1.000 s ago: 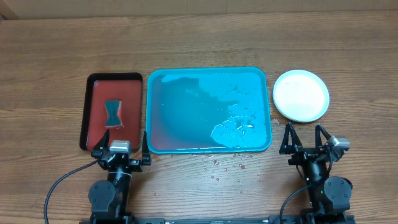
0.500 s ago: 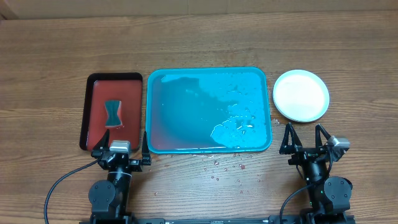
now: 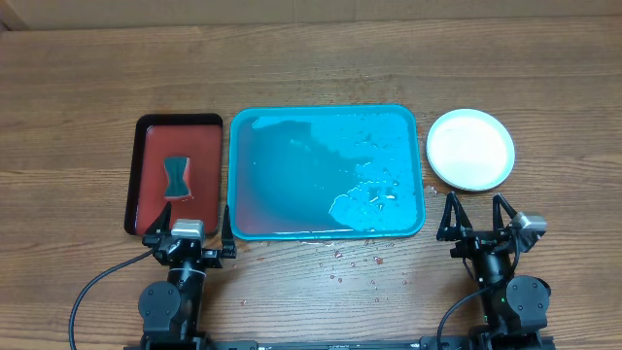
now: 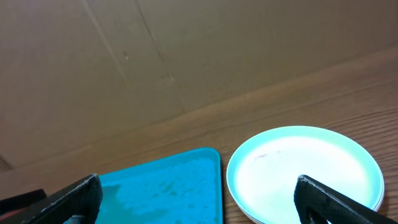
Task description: Clean dirty plates on tray and stack at the side
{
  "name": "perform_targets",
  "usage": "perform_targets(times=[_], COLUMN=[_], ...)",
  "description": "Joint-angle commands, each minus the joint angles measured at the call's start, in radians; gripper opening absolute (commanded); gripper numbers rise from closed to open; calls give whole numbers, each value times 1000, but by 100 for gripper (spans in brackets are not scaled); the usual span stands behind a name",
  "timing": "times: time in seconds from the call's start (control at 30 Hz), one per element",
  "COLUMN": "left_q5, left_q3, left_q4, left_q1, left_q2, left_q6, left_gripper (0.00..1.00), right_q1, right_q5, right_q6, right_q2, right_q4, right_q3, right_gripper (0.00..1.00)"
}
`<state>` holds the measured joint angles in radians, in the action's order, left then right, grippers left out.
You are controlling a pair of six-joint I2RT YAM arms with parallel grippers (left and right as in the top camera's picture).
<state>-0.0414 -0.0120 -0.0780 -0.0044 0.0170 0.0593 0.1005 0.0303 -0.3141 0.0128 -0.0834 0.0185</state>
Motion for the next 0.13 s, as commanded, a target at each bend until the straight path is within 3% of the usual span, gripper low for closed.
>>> perform_targets(times=[0.0, 0.1], left_q5=[-4, -4], left_q3=[8, 8], left_q4=[3, 3], left_q1=[6, 6], left_q2=[-13, -13], left_q6=[15, 15], left_gripper=[99, 100], right_q1=[4, 4], right_q5=[2, 2], right_q6=[1, 1], right_q2=[-10, -10], right_q4=[3, 3], right_q3=[-11, -11], right_gripper=[100, 100])
